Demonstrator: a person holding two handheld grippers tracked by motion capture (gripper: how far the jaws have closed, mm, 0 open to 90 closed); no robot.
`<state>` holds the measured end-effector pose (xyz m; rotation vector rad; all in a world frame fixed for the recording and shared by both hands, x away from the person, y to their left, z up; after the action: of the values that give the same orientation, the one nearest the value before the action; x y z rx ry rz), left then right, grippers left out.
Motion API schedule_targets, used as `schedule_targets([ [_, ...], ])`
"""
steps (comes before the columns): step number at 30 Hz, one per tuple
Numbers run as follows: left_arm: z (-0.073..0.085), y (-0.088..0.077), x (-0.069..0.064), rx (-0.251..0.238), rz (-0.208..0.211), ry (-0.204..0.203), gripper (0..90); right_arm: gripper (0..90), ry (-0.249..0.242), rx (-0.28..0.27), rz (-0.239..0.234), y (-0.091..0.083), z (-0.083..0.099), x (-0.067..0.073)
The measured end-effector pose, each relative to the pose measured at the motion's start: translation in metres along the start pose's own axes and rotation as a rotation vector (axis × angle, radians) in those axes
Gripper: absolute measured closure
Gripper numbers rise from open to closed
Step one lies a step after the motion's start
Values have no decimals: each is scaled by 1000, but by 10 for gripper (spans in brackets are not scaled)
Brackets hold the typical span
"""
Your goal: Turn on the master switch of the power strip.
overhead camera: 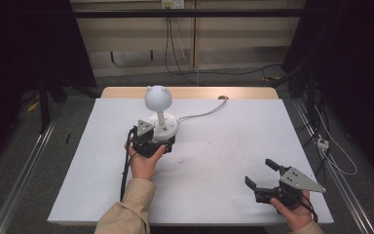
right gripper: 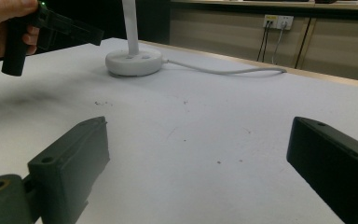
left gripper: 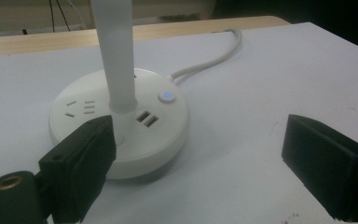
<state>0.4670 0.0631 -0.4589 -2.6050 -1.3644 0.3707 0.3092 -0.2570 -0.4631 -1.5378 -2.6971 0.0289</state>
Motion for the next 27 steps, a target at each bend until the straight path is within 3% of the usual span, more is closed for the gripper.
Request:
schedule_targets([
  [18,-1,-14,1,-2,31,9,86,52,1,4,-5,1,1,2],
  [27,6,-20,4,4,34,1,86,52,-3,4,-6,0,1,1],
])
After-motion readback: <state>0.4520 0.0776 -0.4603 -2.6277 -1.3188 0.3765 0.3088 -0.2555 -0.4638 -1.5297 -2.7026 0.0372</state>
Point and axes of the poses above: each handheld gripper's, and its own axes: y roughly forward along the jaws, z roughly out of its underside, x roughly to its left, the point moved 7 cm from there along y, roughly forward along the jaws, and after that the axes turned 12 degrees about -x, right-handed, at the moved point
